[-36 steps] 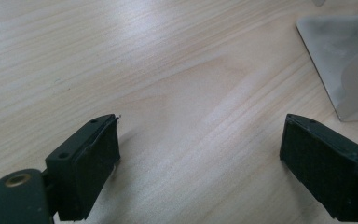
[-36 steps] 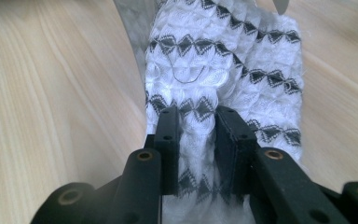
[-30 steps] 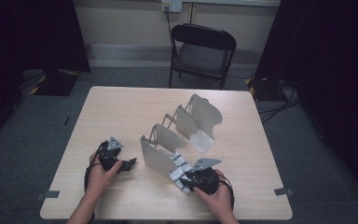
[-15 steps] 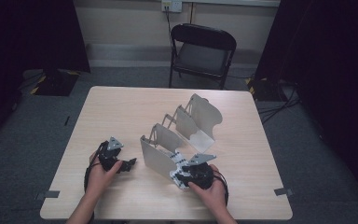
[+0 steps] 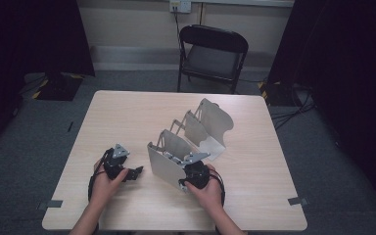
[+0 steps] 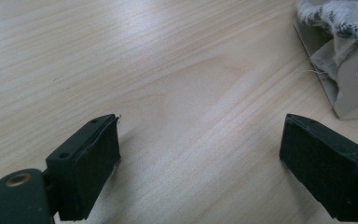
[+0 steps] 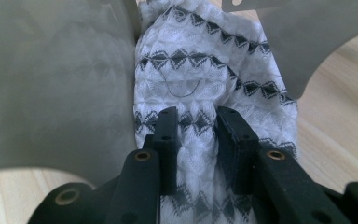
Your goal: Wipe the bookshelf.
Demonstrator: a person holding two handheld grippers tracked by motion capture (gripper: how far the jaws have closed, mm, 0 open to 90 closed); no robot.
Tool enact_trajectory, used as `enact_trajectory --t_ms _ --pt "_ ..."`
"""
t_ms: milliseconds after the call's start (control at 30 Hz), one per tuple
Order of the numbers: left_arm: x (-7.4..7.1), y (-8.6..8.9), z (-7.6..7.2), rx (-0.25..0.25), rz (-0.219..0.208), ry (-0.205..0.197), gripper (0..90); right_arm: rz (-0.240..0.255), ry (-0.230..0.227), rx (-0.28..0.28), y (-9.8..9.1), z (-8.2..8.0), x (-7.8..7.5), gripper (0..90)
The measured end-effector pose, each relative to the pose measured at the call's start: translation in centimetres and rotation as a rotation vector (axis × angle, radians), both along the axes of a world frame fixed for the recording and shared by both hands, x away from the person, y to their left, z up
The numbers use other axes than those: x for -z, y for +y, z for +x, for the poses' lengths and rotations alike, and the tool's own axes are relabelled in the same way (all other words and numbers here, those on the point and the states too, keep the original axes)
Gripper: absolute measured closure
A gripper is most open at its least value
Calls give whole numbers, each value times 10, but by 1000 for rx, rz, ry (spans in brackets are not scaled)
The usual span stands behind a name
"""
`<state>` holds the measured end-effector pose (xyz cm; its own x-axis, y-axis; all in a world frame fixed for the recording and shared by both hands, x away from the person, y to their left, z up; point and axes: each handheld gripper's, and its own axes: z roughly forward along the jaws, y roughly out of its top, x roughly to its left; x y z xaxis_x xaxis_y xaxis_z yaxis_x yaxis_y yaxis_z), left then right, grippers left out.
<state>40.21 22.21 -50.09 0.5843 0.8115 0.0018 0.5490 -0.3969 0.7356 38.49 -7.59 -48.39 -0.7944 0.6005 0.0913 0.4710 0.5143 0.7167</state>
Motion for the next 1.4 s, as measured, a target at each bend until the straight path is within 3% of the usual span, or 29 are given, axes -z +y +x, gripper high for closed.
enact_trajectory --t_ms 667,1100,1400 --pt "0 0 -1 -4 1 0 117 25 13 14 -6 -4 3 708" --pt "0 -2 -5 -30 -6 -4 144 24 -11 10 -35 -28 5 706" --pt "-1 -2 -13 -11 2 -2 156 16 -10 20 -48 -37 5 707"
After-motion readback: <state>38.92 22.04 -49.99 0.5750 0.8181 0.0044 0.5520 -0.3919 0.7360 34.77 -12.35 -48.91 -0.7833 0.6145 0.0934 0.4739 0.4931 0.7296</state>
